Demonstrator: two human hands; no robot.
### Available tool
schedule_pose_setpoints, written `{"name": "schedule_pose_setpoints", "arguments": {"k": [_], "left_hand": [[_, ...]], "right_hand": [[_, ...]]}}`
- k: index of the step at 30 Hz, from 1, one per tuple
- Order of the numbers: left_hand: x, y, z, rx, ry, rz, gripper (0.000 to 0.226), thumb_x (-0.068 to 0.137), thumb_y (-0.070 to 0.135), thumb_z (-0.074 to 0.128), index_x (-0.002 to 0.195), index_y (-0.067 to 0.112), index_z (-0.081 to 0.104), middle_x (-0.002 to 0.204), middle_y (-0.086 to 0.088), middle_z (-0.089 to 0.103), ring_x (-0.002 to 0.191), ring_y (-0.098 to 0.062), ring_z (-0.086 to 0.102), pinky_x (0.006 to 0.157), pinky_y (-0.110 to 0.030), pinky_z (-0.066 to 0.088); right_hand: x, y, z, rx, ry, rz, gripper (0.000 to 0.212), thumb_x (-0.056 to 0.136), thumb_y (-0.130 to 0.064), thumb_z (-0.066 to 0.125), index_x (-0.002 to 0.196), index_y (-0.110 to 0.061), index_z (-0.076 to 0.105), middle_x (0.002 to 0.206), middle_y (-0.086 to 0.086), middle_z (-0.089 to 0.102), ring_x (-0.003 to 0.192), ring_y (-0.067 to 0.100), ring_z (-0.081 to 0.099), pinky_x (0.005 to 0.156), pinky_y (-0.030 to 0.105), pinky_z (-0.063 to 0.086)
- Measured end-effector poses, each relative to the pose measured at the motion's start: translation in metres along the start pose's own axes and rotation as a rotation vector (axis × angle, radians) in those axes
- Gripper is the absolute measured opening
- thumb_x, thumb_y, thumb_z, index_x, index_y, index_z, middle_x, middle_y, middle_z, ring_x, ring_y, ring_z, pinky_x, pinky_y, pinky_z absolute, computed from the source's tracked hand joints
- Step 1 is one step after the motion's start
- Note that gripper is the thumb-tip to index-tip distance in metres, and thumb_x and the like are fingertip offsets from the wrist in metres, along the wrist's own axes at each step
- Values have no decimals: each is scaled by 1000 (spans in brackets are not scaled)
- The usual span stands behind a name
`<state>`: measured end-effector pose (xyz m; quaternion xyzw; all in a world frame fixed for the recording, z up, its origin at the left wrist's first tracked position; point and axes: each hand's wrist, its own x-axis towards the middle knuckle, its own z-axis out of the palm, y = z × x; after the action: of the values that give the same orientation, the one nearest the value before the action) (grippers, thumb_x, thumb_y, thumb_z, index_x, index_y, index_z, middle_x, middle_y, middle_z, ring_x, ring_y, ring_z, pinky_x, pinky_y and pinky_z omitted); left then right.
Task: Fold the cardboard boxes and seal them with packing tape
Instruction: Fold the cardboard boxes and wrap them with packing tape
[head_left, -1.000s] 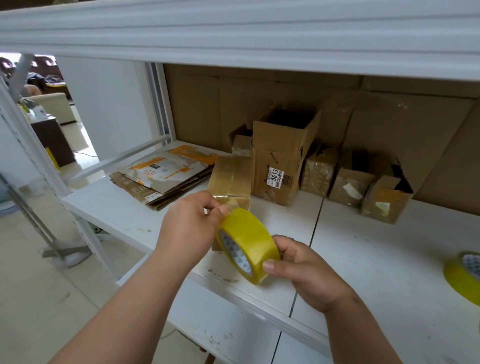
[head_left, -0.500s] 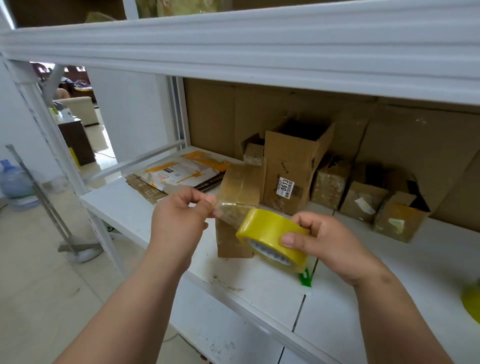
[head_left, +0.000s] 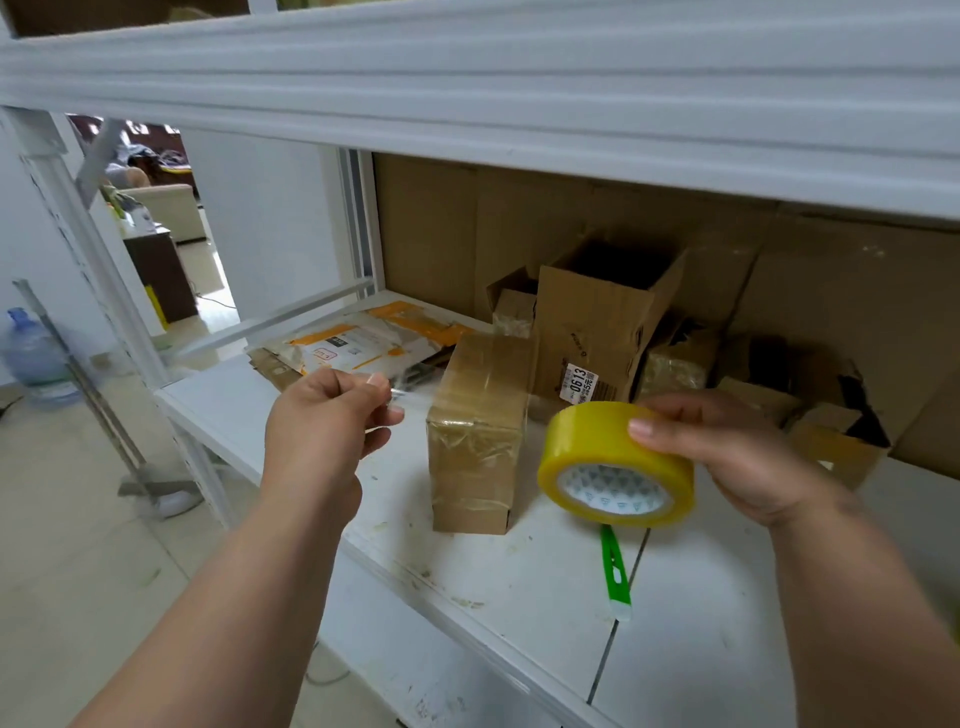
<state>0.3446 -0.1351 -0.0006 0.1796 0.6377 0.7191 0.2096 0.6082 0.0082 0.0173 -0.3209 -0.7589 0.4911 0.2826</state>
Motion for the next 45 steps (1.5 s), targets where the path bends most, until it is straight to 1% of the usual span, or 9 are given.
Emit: {"name": "schedule_pose_setpoints", "arguments": {"k": [5,21,25,30,35,37,39,41,45], "left_hand": [[8,-10,1,-18,71,-62,15,89,9,71,76,7,64,81,-7,72,57,-9,67,58,-24,54],[18,-36,4,22,122,-151,10,79,8,73,76,2,67,67,-5,68,52,-10,65,55,-24,52],[18,-46,4,63,71,-222,13,81,13,74,76,3,68,68,-6,70,57,-16,64,57,-27,52],[15,-51,6,172,-136,-330,23,86,26,75,79,5,70,78,-5,72,68,-19,65,60,-29,53],[15,-46,17,335,-83,-172,33,88,30,73,92,-1,65,82,-5,63,77,-19,57,75,-39,54],[15,-44,18,406,-91,-90,33,86,36,74,104,15,56,94,2,59,84,-17,58,81,-38,53],[14,-41,17,431,-108,-25,38,85,34,77,109,29,48,98,4,57,86,-14,58,72,-33,50],[13,-42,19,401,-143,74,16,89,18,71,97,28,61,88,6,65,76,-9,60,62,-25,44],[2,-43,22,273,-215,61,40,95,2,49,86,30,76,86,11,75,81,-6,68,67,-20,49]], "right_hand": [[18,4,5,-93,-25,11,25,65,-55,67,84,-43,77,84,-5,76,81,14,72,78,35,52],[49,12,11,-185,-24,66,21,63,-50,67,77,-35,73,72,-5,71,72,17,68,66,29,48],[48,16,18,-226,-57,93,14,84,-37,72,73,-29,70,67,-8,67,69,15,66,61,26,45],[47,15,31,-263,-75,101,19,82,-41,71,65,-34,65,58,-13,60,63,9,61,60,25,43],[49,14,33,-279,-68,112,17,64,-52,59,64,-35,63,56,-14,59,61,8,60,59,25,42],[48,15,33,-280,-58,116,20,63,-51,59,64,-31,63,56,-14,59,60,7,60,58,25,42],[47,16,34,-279,-54,124,21,63,-50,59,64,-29,62,56,-14,59,56,3,59,57,24,41],[45,17,36,-265,-54,117,23,64,-49,60,65,-26,61,56,-14,58,55,2,57,57,24,41],[39,18,39,-257,-27,91,26,68,-50,59,67,-24,61,58,-13,58,54,0,57,57,24,42]]}}
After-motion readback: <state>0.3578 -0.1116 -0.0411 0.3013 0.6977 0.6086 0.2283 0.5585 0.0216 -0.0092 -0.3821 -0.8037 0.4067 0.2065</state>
